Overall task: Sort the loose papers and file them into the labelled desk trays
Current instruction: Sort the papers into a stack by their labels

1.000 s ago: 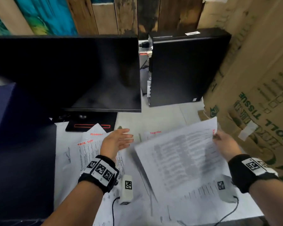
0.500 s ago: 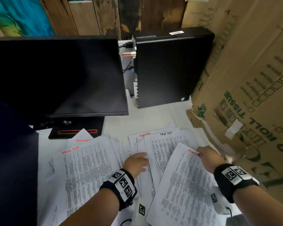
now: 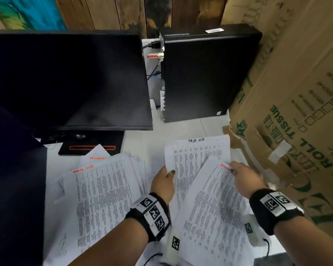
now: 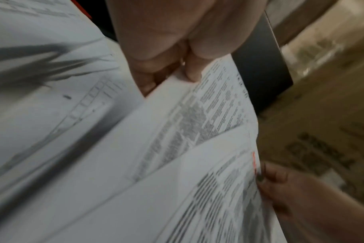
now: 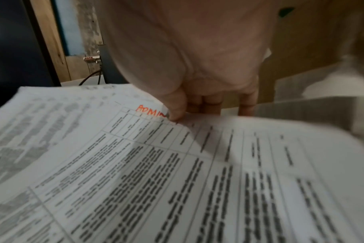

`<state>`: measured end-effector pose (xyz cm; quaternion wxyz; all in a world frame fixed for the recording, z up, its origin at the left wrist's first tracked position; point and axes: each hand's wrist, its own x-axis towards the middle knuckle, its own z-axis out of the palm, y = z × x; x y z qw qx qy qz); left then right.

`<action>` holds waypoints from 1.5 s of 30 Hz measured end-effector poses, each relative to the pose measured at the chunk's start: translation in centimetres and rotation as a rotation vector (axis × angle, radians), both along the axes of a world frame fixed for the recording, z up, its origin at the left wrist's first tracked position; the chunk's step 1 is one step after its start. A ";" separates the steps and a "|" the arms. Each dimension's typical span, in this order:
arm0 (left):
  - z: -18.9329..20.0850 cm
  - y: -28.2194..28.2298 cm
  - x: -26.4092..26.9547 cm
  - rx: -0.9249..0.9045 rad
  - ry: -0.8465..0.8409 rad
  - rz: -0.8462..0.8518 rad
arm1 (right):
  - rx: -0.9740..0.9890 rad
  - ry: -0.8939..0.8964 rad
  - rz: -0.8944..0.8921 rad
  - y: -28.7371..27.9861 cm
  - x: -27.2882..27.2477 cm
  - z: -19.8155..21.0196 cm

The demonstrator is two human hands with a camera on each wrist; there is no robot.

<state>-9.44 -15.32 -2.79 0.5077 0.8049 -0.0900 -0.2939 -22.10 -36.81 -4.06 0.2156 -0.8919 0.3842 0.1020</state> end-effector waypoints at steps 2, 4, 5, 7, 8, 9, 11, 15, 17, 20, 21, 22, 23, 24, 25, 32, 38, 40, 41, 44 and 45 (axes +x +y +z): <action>1.5 0.7 1.1 -0.039 -0.084 0.145 | 0.006 -0.046 0.041 -0.4 0.9 0.2; 3.1 1.9 2.8 -0.124 -0.141 0.260 | -0.041 -0.066 0.100 -0.6 2.1 0.5; 3.8 2.8 3.8 -0.149 -0.164 0.305 | -0.064 -0.068 0.131 -0.4 2.8 0.7; 4.8 4.9 6.1 -0.074 -0.263 0.373 | -0.097 -0.059 0.190 -0.1 3.9 1.2; 5.1 6.2 7.3 0.012 -0.318 0.395 | -0.097 -0.055 0.220 0.0 4.4 1.3; 4.9 7.6 8.5 0.096 -0.344 0.409 | -0.099 -0.050 0.256 0.3 4.9 1.3; 4.7 10.5 10.3 0.270 -0.318 0.397 | -0.120 0.011 0.313 0.9 6.0 1.4; 1.7 16.5 12.0 0.504 -0.193 0.390 | -0.163 0.069 0.357 1.9 7.3 1.1; 0.0 18.9 12.1 0.589 -0.141 0.418 | -0.152 0.077 0.374 2.2 8.0 0.7; -1.7 20.9 11.6 0.629 -0.078 0.457 | -0.038 -0.003 0.326 2.4 8.9 -0.2; -2.2 21.1 11.6 0.637 -0.073 0.467 | 0.002 -0.032 0.311 2.5 9.1 -0.5; -2.4 21.3 11.4 0.662 -0.073 0.463 | 0.030 -0.051 0.303 2.6 9.3 -0.7; -2.6 21.5 11.4 0.689 -0.079 0.451 | 0.050 -0.058 0.301 2.8 9.5 -0.9; -2.7 21.5 11.3 0.697 -0.069 0.456 | 0.064 -0.053 0.301 2.9 9.7 -1.0; -3.0 21.7 11.4 0.705 -0.060 0.458 | 0.076 -0.041 0.301 3.0 9.9 -1.0; -2.5 21.4 11.4 0.727 -0.047 0.638 | 0.160 0.071 0.311 3.2 10.8 -1.8; -0.7 17.1 10.7 0.812 -0.327 0.369 | 0.139 0.004 0.301 3.7 10.6 -1.9; -0.6 15.1 10.3 0.760 -0.359 0.272 | 0.157 -0.060 0.285 3.9 10.3 -1.5; -0.6 13.9 10.1 0.702 -0.373 0.215 | 0.157 -0.096 0.282 4.1 9.9 -1.4; -1.2 10.7 9.6 0.474 -0.314 0.001 | 0.149 -0.200 0.293 4.6 8.7 -0.9; -1.4 9.6 9.2 0.416 -0.294 -0.093 | 0.140 -0.217 0.295 4.8 8.1 -0.8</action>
